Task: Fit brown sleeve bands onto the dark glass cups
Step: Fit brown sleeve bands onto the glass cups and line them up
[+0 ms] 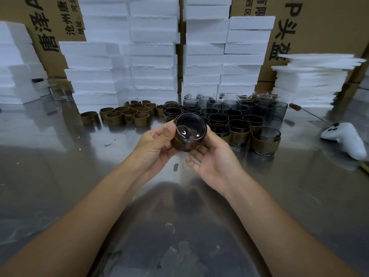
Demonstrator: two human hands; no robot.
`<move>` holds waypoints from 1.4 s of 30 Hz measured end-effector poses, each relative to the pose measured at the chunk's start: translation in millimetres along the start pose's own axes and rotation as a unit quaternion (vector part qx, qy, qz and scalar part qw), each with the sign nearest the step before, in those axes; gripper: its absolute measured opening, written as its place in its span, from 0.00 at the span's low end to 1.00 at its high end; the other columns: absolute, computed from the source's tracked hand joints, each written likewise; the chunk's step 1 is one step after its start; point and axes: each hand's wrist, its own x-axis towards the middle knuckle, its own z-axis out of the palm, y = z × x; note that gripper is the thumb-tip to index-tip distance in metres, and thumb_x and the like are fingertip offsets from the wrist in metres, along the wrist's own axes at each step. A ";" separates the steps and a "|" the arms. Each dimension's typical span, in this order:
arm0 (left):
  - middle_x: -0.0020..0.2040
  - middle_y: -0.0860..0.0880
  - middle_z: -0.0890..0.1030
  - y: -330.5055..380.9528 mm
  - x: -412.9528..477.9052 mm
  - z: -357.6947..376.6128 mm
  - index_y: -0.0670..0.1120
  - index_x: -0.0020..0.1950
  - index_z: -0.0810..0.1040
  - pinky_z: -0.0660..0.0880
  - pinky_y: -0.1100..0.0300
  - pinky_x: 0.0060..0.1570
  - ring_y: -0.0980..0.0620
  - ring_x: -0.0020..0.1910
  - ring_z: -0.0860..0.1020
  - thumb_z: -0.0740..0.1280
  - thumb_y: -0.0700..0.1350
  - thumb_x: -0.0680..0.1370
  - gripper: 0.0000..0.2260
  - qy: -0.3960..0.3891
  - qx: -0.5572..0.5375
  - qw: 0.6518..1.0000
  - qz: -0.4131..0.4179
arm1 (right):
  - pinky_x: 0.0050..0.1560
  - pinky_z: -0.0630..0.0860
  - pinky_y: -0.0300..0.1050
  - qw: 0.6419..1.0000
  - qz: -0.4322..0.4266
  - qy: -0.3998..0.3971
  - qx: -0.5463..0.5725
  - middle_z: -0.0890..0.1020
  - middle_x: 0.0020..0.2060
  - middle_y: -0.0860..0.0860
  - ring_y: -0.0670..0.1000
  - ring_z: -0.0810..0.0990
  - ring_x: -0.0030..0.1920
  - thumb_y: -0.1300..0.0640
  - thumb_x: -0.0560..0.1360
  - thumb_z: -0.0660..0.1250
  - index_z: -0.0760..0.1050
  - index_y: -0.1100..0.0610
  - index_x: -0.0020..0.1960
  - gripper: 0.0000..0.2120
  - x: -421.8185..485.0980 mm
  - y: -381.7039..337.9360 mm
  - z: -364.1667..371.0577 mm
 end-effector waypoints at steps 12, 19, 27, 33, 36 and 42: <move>0.50 0.46 0.83 2.1 -3.1 2.8 0.48 0.61 0.77 0.76 0.60 0.53 0.52 0.50 0.80 0.71 0.43 0.65 0.24 -0.006 0.152 0.988 -0.011 | 0.34 0.76 0.40 0.988 0.126 -0.036 -0.078 0.84 0.41 0.55 0.52 0.82 0.35 0.37 0.76 0.58 0.78 0.54 0.57 0.24 -5.2 -1.8 -2.4; 0.57 0.44 0.81 -2.2 -1.6 -1.8 0.46 0.65 0.75 0.72 0.58 0.55 0.51 0.55 0.79 0.69 0.52 0.66 0.27 0.084 0.173 0.981 -0.040 | 0.54 0.77 0.45 0.995 -0.077 -0.004 -0.057 0.83 0.54 0.51 0.51 0.84 0.52 0.52 0.74 0.68 0.71 0.47 0.66 0.20 -2.4 -3.3 -2.6; 0.53 0.52 0.83 -4.4 1.6 -7.7 0.46 0.66 0.74 0.76 0.65 0.52 0.56 0.52 0.81 0.64 0.44 0.73 0.20 0.020 0.140 0.989 -0.037 | 0.41 0.74 0.30 0.951 -0.226 0.052 -0.203 0.82 0.51 0.50 0.38 0.81 0.43 0.61 0.69 0.76 0.72 0.48 0.58 0.22 0.7 2.1 -6.4; 0.60 0.48 0.81 -12.5 1.7 -8.7 0.44 0.67 0.73 0.73 0.62 0.61 0.54 0.61 0.78 0.59 0.30 0.78 0.19 -0.014 0.165 0.985 -0.050 | 0.51 0.74 0.34 0.903 -0.258 0.100 -0.328 0.76 0.49 0.43 0.40 0.77 0.51 0.59 0.64 0.79 0.67 0.47 0.57 0.29 7.5 9.7 -13.6; 0.58 0.52 0.82 -13.6 3.2 -8.6 0.50 0.61 0.77 0.73 0.62 0.60 0.56 0.61 0.78 0.60 0.32 0.79 0.17 0.014 0.196 0.979 -0.053 | 0.48 0.70 0.29 0.868 -0.272 0.133 -0.392 0.76 0.53 0.44 0.45 0.76 0.55 0.58 0.64 0.79 0.65 0.46 0.63 0.33 9.7 9.9 -18.3; 0.52 0.53 0.84 -9.9 4.0 -15.4 0.52 0.55 0.79 0.75 0.59 0.52 0.55 0.53 0.82 0.63 0.37 0.79 0.12 0.053 0.197 0.978 -0.046 | 0.59 0.70 0.44 0.785 -0.281 0.241 -0.497 0.75 0.62 0.49 0.52 0.71 0.62 0.55 0.64 0.78 0.67 0.51 0.66 0.35 15.0 4.2 -32.4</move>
